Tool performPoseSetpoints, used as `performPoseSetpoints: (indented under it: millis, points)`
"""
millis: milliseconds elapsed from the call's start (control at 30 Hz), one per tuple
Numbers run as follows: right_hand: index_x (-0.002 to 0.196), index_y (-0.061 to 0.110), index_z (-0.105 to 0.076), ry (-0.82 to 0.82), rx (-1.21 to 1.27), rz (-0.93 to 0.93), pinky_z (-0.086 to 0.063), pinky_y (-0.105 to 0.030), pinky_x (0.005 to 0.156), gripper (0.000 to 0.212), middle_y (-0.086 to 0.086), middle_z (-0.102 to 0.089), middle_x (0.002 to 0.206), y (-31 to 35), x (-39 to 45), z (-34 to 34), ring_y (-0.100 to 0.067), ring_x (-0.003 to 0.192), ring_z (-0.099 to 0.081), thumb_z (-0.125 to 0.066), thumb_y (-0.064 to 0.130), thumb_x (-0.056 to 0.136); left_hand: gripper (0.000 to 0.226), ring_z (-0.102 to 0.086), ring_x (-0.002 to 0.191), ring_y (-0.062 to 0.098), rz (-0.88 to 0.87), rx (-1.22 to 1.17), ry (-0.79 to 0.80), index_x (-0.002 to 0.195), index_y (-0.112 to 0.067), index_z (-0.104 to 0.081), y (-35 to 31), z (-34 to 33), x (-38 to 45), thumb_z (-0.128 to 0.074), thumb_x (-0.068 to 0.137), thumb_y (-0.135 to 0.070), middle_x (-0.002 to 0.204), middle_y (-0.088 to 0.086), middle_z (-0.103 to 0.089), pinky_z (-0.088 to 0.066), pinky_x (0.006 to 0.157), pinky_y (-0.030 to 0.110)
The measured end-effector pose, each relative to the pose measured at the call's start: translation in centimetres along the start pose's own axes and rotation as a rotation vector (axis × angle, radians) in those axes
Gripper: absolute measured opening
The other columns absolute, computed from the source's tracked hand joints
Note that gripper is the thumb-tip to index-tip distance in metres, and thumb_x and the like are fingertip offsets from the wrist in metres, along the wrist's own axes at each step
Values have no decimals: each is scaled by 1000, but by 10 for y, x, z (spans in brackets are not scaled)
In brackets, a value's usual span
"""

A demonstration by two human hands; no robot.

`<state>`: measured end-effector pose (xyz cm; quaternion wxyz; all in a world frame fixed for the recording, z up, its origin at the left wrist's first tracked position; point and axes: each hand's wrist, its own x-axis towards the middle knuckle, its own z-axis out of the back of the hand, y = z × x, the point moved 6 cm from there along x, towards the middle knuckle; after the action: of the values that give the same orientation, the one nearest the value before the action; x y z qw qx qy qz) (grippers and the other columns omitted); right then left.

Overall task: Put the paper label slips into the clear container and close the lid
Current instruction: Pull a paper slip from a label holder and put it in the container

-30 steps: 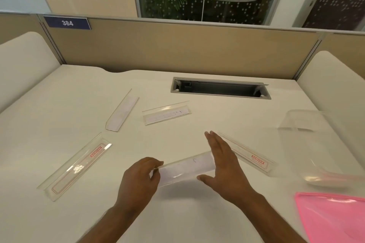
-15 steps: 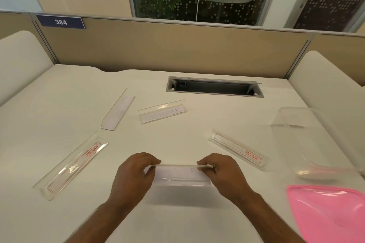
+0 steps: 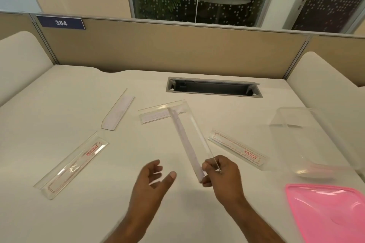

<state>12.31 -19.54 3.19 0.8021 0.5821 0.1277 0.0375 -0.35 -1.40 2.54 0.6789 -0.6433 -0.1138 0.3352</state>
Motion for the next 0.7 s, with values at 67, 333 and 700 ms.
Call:
performPoseSetpoints:
  millis: [67, 333, 700]
  points:
    - [82, 7, -63, 33, 71, -79, -61, -37, 55, 9, -14, -69, 81, 0, -9, -9, -26, 53, -71, -61, 6, 91, 70, -59, 109, -1, 82, 2, 115, 124, -37, -52, 2, -16, -1, -76, 64, -62, 120, -18, -61, -44, 73, 15]
    - [90, 4, -61, 190, 174, -162, -62, -39, 61, 15, -16, -72, 84, 14, -34, -35, -31, 61, -73, -66, 19, 92, 72, -70, 105, 13, 117, -163, 263, 119, -23, -65, -11, -37, 1, -82, 60, -61, 105, -7, -77, -48, 104, 44]
    - [95, 20, -68, 174, 117, -16, -58, -30, 70, 18, -4, -74, 85, 26, -12, -8, -23, 83, -71, -76, 14, 81, 57, -69, 78, 15, -4, -22, 45, 102, -25, -71, -12, 14, 23, -95, 51, -32, 91, 4, -73, -57, 68, 22]
